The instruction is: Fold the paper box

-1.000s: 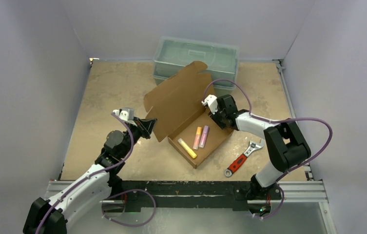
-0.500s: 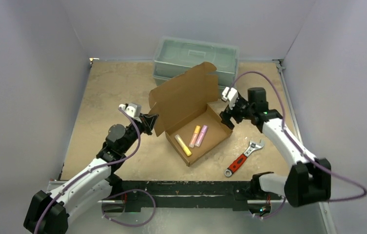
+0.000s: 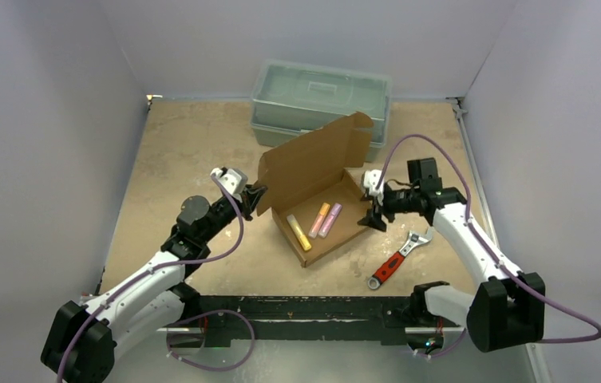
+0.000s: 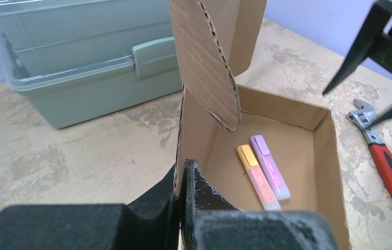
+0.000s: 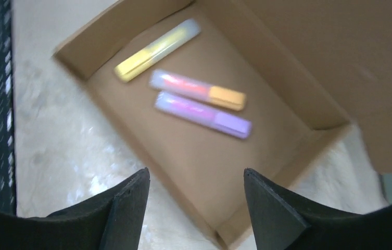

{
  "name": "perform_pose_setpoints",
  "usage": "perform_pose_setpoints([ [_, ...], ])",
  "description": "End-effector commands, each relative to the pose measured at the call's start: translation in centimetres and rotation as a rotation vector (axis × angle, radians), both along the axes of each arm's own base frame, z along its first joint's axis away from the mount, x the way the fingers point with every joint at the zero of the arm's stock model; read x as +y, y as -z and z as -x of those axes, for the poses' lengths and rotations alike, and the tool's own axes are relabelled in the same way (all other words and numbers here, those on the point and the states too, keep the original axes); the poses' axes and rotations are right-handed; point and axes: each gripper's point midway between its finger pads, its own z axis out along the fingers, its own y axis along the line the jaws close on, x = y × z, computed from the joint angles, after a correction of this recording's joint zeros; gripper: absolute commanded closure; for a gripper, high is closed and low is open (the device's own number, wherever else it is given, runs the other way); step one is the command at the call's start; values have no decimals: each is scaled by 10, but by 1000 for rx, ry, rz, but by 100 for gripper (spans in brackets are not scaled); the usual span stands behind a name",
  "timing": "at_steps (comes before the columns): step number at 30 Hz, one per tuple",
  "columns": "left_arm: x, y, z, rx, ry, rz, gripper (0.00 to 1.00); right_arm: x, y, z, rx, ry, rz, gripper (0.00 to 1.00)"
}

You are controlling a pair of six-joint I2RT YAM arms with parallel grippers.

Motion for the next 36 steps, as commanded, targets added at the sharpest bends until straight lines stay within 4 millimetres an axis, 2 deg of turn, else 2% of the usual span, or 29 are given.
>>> perform_pose_setpoints([
  [1, -4, -24, 2, -74, 31, 8, 100, -16, -67, -67, -18, 344, -153, 32],
  [3, -4, -24, 2, -75, 29, 8, 100, -40, -90, -92, -37, 505, -238, 32],
  [4, -3, -26, 1, -78, 26, 6, 100, -53, -101, -102, -59, 566, -280, 27],
  [5, -3, -26, 1, -82, 25, 2, 100, -58, -113, -107, -95, 569, -313, 19],
  [6, -3, -27, 1, -85, 25, -3, 100, -58, -120, -110, -130, 537, -328, 10],
  [8, -3, -29, 0, -94, 27, -15, 100, -50, -127, -115, -193, 419, -330, 3],
  [12, -4, -34, 0, -128, 39, -45, 100, -42, -139, -134, -265, 279, -323, 1],
  [16, -4, -37, 0, -164, 46, -70, 100, -36, -131, -145, -229, 184, -271, 1],
  [19, -6, -39, -1, -169, 59, -74, 100, -28, -126, -154, -204, 151, -233, 4],
  [23, -9, -42, -2, -172, 66, -74, 100, -23, -120, -162, -180, 150, -211, 14],
  [27, -8, -42, -4, -172, 55, -74, 100, -13, -109, -161, -159, 146, -204, 25],
  [36, -4, -40, -8, -157, 20, -61, 100, -17, -91, -158, -147, 234, -223, 58],
])
